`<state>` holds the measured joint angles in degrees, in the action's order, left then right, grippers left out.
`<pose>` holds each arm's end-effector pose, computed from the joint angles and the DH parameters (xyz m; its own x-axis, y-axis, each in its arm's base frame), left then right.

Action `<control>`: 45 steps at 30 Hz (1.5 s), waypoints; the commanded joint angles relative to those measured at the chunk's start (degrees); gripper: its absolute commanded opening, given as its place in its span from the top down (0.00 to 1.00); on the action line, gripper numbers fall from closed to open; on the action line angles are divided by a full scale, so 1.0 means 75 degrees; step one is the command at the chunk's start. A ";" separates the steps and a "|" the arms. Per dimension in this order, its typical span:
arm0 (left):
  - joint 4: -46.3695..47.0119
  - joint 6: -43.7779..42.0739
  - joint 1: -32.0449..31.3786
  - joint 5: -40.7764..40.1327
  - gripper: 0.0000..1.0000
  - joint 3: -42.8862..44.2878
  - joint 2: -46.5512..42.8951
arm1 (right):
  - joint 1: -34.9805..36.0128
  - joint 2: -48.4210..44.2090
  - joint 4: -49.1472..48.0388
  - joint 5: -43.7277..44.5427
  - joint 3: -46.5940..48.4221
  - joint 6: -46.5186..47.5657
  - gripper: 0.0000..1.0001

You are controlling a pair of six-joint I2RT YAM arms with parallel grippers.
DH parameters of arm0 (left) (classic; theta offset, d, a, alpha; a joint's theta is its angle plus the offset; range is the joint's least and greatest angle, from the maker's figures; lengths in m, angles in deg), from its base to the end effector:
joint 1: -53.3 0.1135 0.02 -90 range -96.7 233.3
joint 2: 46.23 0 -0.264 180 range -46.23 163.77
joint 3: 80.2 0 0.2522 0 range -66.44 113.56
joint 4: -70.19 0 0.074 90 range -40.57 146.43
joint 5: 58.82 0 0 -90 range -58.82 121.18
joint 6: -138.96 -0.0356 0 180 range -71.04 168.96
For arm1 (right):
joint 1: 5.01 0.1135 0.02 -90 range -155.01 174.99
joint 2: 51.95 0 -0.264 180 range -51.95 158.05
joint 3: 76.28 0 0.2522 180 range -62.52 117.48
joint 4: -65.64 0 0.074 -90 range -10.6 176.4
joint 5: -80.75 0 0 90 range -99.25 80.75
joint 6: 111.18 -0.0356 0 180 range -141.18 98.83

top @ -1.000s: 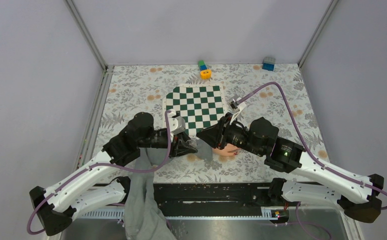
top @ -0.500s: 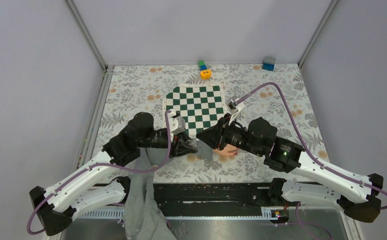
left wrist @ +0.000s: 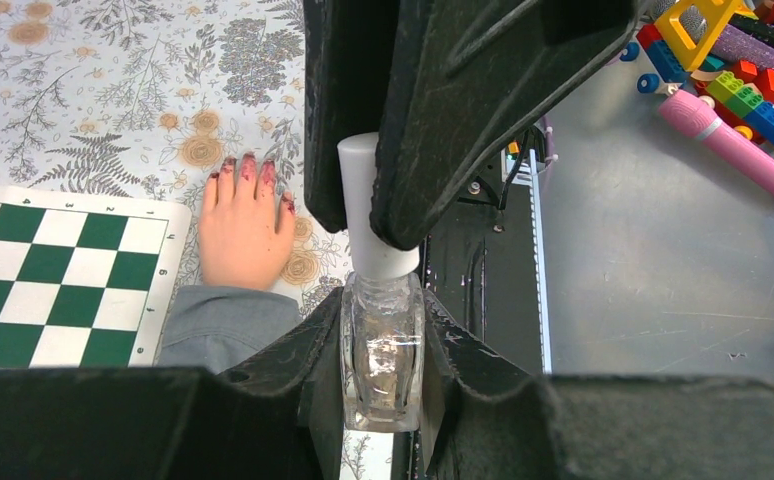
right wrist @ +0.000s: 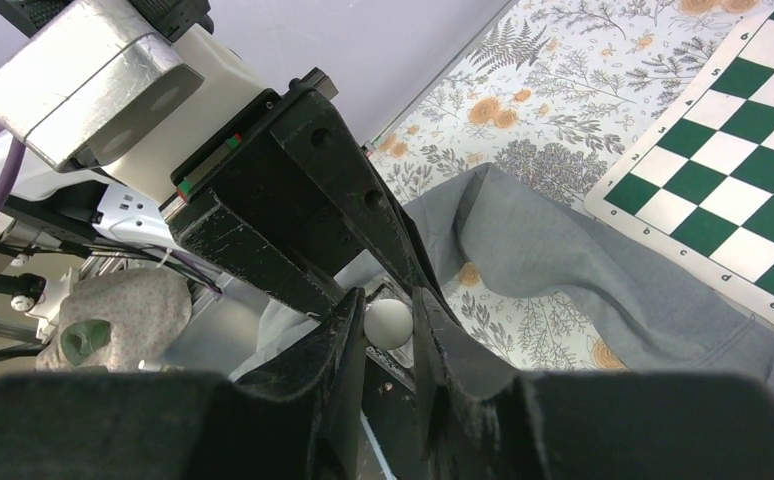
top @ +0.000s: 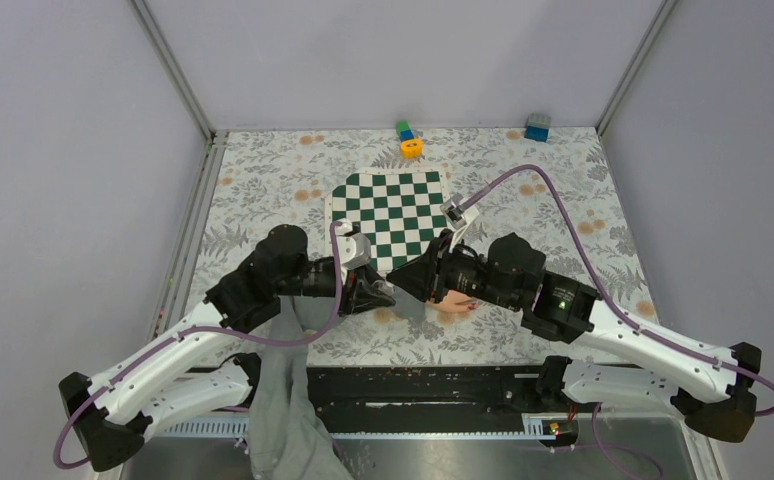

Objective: Paint the nails
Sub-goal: Screw the nail polish bottle.

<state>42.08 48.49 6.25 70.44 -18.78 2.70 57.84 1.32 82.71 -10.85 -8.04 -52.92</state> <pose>0.1134 -0.1549 0.3397 -0.1754 0.1977 -0.9644 0.9835 0.0798 -0.1625 0.0973 0.1920 0.3862 -0.4888 0.1992 -0.8493 -0.7585 0.3840 0.5266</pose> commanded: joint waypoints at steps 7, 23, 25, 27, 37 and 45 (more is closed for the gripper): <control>0.0295 -0.0113 -0.0032 -0.0117 1.00 0.0284 -0.0095 | 0.0180 0.0215 -0.0360 -0.0352 0.0131 0.0278 0.94; 0.0803 0.0042 -0.0029 -0.0894 1.00 -0.0015 -0.0494 | 0.0374 0.0316 -0.0672 -0.0101 -0.0166 0.0030 0.94; 0.0797 0.0039 -0.0029 -0.1073 1.00 -0.0037 -0.0484 | 0.0393 0.0443 -0.0690 -0.0088 -0.0138 -0.0160 0.95; 0.0738 0.0041 -0.0029 -0.1332 1.00 -0.0008 -0.0467 | 0.0428 0.0596 -0.0552 0.0058 -0.0035 -0.0411 0.96; 0.0513 0.0042 -0.0042 -0.2688 1.00 0.0018 -0.0359 | 0.0503 0.1364 0.0542 0.1150 0.0644 -0.1864 1.00; 0.0168 -0.0062 -0.0156 -0.3294 1.00 0.0159 -0.0098 | 0.0538 0.2210 0.0846 0.1489 0.1209 -0.2698 0.99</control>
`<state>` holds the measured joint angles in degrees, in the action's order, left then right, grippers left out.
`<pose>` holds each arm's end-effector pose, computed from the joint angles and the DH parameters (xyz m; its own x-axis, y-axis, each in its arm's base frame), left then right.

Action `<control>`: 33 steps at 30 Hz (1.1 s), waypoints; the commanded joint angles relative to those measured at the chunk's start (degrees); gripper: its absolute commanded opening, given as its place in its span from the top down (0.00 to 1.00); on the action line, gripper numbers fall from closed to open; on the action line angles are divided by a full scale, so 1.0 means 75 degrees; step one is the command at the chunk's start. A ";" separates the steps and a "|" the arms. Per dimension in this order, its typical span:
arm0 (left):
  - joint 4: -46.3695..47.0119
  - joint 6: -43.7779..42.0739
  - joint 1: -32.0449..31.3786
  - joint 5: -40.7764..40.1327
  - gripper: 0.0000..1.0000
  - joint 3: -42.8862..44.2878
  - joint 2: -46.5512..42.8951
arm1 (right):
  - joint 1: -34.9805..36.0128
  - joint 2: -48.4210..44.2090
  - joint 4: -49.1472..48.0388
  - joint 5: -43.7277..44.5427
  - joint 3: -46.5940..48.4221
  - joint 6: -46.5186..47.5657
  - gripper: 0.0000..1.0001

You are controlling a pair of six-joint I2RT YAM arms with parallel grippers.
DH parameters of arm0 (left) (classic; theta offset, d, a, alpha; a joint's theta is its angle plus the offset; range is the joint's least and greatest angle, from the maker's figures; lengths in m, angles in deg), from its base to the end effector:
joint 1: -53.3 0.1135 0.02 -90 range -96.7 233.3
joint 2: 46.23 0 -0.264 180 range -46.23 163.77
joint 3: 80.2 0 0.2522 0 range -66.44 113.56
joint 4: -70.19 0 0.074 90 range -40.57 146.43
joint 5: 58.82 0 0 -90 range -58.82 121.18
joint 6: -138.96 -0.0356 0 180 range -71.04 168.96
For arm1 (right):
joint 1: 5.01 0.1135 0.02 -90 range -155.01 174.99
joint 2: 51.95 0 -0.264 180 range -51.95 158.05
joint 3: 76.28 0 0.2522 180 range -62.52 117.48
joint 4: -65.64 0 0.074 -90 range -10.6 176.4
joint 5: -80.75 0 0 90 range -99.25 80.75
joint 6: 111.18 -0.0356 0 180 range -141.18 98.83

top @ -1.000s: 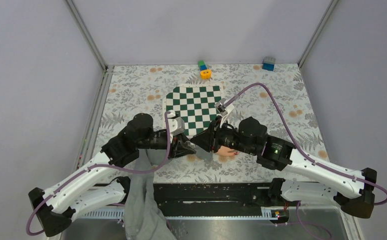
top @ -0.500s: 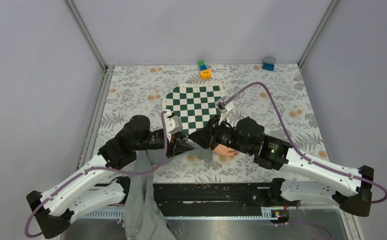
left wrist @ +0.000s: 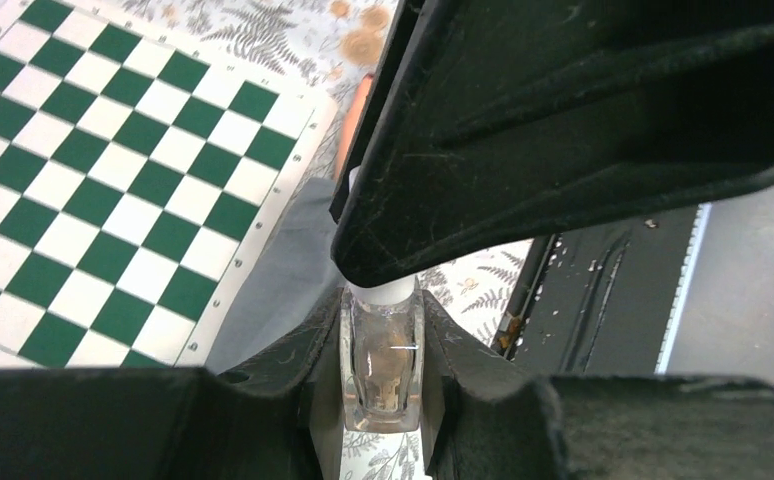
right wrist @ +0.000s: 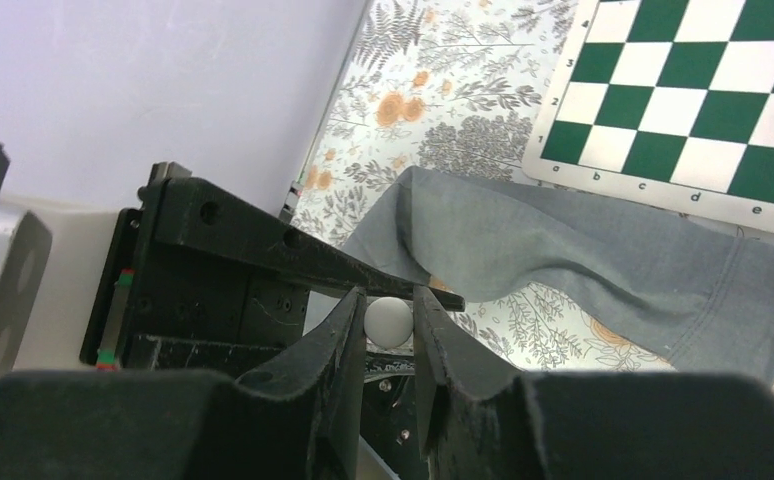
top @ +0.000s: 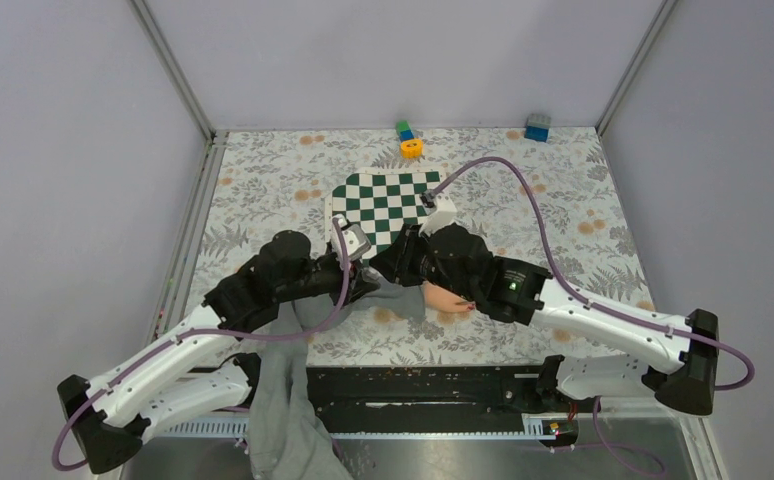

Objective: Paint the nails
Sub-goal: Screw the nail polish bottle.

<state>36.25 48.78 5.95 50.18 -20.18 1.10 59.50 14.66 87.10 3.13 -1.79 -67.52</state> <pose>0.1185 -0.1457 0.3240 -0.2427 0.2679 -0.9324 0.9018 0.4166 -0.1151 0.1234 0.2411 0.3648 -0.6427 0.2939 -0.7075 -0.4737 0.5734 0.6685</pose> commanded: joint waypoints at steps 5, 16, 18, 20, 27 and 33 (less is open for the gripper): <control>0.0864 -0.0190 -0.0167 -0.0442 1.00 0.0382 0.0155 | 0.0328 0.0326 0.0093 -0.0255 0.0330 -0.0631 0.87; 0.0759 -0.0299 -0.0165 0.0411 1.00 0.0465 0.0204 | 0.0325 -0.0380 0.0261 0.0152 0.0158 -0.0216 0.40; 0.0776 -0.0301 -0.0164 0.0519 1.00 0.0465 0.0205 | 0.0328 -0.0460 0.0412 0.0296 0.0137 -0.0186 0.37; 0.0759 -0.0312 -0.0164 0.0569 1.00 0.0465 0.0184 | 0.0328 -0.0596 0.0569 0.0521 0.0067 -0.0160 0.34; 0.0990 -0.0290 -0.0163 0.1387 1.00 0.0383 0.0003 | 0.0327 -0.1508 0.0917 0.1307 -0.0229 0.0532 0.25; 0.1770 0.0414 -0.0160 0.3013 1.00 0.0290 -0.0119 | 0.0322 -0.3137 -0.0391 0.0500 -0.1177 0.2294 0.24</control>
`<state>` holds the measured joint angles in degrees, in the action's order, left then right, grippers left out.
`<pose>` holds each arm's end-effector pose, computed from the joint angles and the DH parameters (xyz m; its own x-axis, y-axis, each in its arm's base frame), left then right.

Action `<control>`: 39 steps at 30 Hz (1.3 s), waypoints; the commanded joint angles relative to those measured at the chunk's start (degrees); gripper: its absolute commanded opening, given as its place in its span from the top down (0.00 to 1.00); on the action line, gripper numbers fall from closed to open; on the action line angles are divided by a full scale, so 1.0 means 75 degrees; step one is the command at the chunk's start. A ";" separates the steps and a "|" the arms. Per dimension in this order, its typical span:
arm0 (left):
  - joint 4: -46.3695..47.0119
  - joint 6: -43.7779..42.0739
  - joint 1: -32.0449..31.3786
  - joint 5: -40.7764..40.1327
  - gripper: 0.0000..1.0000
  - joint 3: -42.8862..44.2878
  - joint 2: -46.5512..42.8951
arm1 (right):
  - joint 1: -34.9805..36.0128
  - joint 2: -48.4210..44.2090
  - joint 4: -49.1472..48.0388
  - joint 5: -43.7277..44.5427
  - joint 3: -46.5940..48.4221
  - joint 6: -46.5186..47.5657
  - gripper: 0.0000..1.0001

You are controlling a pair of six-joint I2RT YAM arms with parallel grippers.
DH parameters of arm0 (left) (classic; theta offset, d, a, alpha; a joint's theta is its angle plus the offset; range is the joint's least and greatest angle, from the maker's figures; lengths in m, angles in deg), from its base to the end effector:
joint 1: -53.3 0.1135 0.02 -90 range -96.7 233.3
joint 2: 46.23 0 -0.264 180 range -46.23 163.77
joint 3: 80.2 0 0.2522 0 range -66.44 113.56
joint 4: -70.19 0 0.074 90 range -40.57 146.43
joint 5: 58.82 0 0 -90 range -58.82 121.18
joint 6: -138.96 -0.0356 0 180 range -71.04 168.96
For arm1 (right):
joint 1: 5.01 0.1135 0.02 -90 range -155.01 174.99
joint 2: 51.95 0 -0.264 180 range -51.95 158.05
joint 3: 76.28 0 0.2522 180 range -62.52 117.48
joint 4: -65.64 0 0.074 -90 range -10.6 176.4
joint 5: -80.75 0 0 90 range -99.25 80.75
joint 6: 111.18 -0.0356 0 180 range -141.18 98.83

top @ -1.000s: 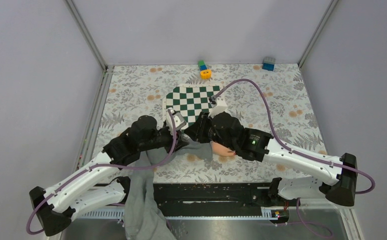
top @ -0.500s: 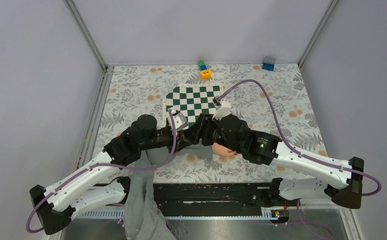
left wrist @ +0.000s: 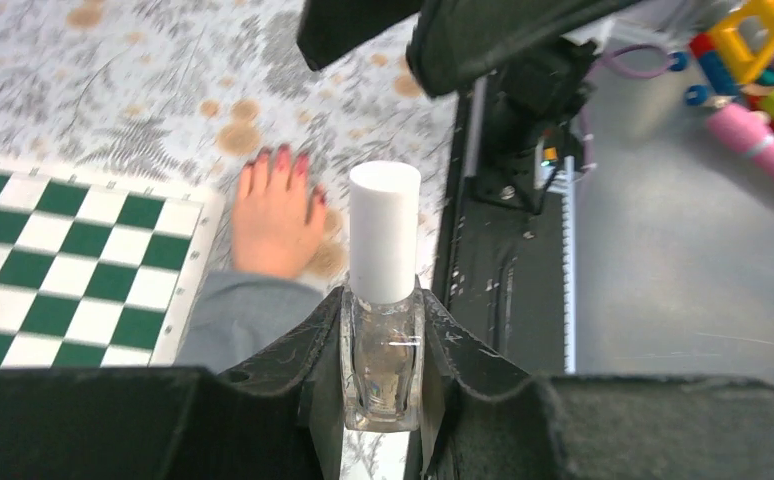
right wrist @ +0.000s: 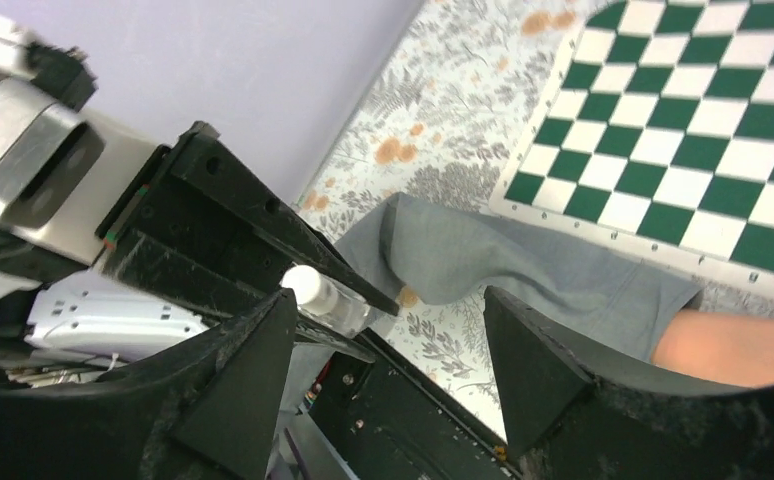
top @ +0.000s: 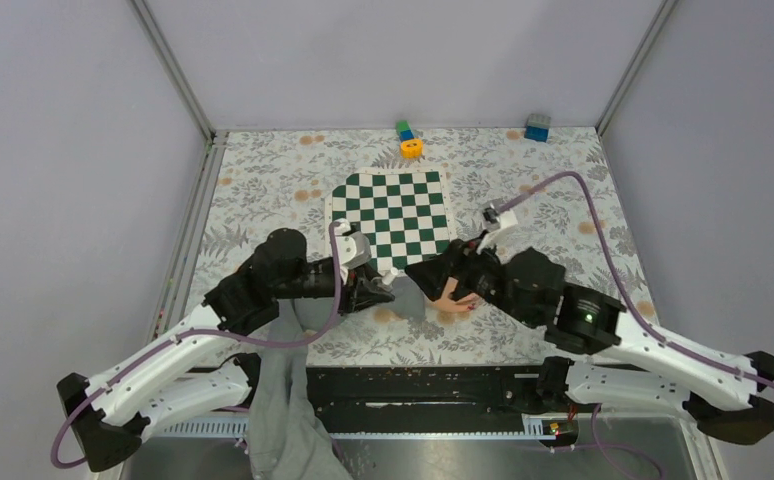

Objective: Paint the nails
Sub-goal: Screw the nail polish bottle.

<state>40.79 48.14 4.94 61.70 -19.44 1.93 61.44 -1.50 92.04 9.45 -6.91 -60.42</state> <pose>0.1129 -0.1542 0.3349 -0.1782 0.2190 -0.9593 0.9695 0.2060 -0.1331 0.0893 0.1763 0.3848 -0.5092 0.3313 -0.7943 -0.5412 0.5943 0.5949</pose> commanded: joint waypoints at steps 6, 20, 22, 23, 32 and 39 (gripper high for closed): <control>0.2624 0.1871 0.0032 0.3422 1.00 0.0031 0.0019 | 0.0073 -0.1849 -0.3425 -0.3060 -0.1270 0.2315 0.24; 0.5125 0.3908 0.0022 0.4993 1.00 -0.0367 0.0174 | 0.0069 -0.0589 -0.5180 -0.5712 -0.0831 0.2752 0.31; 0.5123 0.3927 0.0025 0.5034 1.00 -0.0346 0.0187 | 0.0069 -0.0516 -0.5237 -0.5694 -0.0829 0.2774 0.32; 0.5115 0.3920 0.0018 0.5033 1.00 -0.0355 0.0180 | 0.0075 -0.0500 -0.5282 -0.5691 -0.0837 0.2753 0.33; 0.5103 0.3924 0.0030 0.4991 1.00 -0.0349 0.0200 | 0.0069 -0.0464 -0.5430 -0.5613 -0.0900 0.2610 0.41; 0.5069 0.3884 0.0027 0.4903 1.00 -0.0340 0.0188 | 0.0072 -0.0410 -0.5385 -0.5689 -0.0886 0.2551 0.47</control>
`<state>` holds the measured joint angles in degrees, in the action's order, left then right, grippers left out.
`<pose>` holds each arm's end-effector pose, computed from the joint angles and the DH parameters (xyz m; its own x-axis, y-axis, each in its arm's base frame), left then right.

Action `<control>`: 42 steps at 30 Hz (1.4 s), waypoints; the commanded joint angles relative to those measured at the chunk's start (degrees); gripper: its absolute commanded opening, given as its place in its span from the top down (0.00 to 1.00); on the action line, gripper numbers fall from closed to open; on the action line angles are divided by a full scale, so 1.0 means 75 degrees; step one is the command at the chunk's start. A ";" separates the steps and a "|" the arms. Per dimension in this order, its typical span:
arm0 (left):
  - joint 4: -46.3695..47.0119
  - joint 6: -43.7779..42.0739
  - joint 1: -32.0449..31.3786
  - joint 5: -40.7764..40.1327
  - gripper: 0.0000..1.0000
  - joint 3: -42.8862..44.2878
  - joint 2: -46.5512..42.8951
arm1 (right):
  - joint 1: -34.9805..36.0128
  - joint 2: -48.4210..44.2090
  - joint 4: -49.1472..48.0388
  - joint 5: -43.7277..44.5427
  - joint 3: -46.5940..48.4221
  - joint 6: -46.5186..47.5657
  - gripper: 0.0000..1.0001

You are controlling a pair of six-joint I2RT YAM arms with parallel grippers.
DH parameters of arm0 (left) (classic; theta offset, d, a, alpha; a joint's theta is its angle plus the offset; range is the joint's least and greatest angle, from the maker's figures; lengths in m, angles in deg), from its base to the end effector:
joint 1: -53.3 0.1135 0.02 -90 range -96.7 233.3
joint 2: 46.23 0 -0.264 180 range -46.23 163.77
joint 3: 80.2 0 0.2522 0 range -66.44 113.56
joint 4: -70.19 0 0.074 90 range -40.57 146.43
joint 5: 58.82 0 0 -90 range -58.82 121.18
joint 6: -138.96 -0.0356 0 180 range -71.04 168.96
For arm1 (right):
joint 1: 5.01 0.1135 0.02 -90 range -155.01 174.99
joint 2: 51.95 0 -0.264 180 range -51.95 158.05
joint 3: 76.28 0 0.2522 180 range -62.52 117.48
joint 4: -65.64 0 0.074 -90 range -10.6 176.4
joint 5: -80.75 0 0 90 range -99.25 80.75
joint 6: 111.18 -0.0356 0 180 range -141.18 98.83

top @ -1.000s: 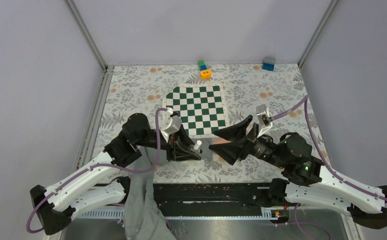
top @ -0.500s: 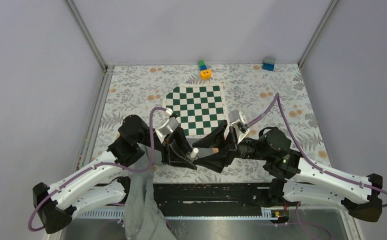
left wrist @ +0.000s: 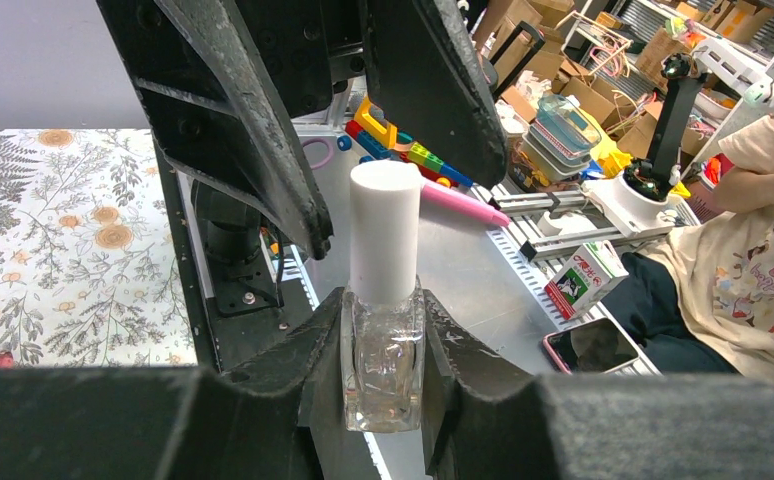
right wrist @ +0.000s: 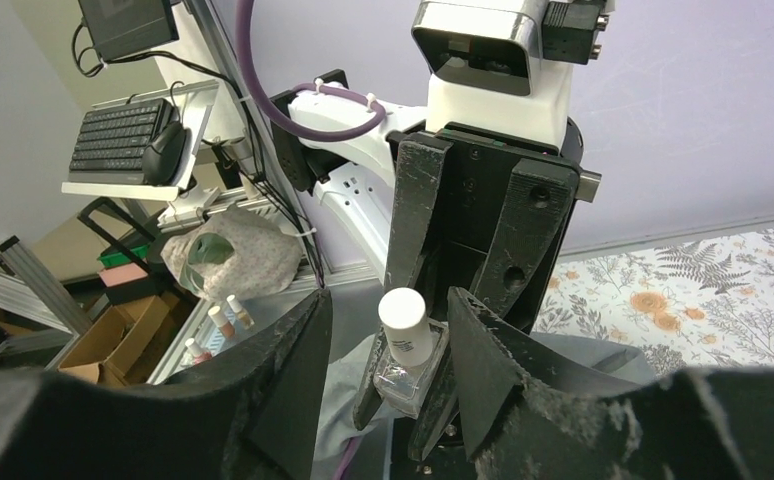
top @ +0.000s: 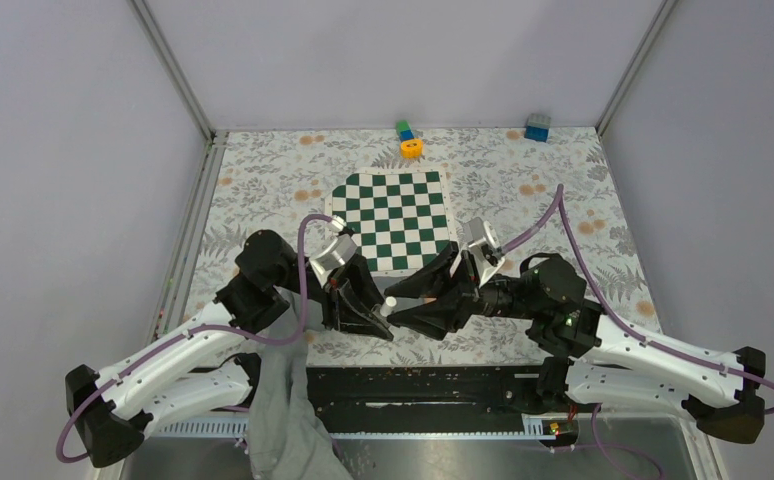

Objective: Paint the nails
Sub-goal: Screw the nail polish bottle.

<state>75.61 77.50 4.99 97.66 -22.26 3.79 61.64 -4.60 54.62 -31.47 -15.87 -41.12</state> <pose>0.0993 -0.1606 0.3709 -0.2911 0.0401 -0.9559 0.8564 -0.4344 -0.2790 0.0608 0.1747 0.4083 -0.1845 0.3692 -0.9109 -0.9828 -0.0808 0.1663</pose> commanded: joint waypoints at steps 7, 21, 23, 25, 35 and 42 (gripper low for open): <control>0.0326 -0.0103 0.0022 -0.0015 1.00 0.0027 -0.0061 | 0.0043 0.0057 -0.0412 -0.0269 0.0314 -0.0080 0.52; -0.0009 -0.0404 0.0020 -0.0261 1.00 0.0055 -0.0151 | 0.0043 0.0202 -0.0130 -0.0147 0.0325 0.0014 0.74; -0.0135 -0.0502 0.0038 -0.0380 1.00 0.0074 -0.0191 | 0.0043 0.0197 -0.0068 -0.0129 0.0330 0.0032 0.80; -0.0289 -0.0626 0.0043 -0.0506 1.00 0.0074 -0.0248 | 0.0043 0.0184 -0.0027 -0.0121 0.0311 0.0053 0.84; -0.0503 -0.0793 0.0447 -0.1551 1.00 -0.0031 -0.0579 | 0.0054 0.0074 0.0414 0.0754 0.0095 0.0269 1.00; -0.1988 -0.1925 0.0534 -0.3145 1.00 0.0195 -0.0809 | 0.0054 0.0258 0.0911 0.1993 0.0161 -0.0228 1.00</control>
<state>65.43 69.91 7.85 85.85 -22.98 -0.08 61.62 -2.98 58.53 -20.49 -15.87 -39.98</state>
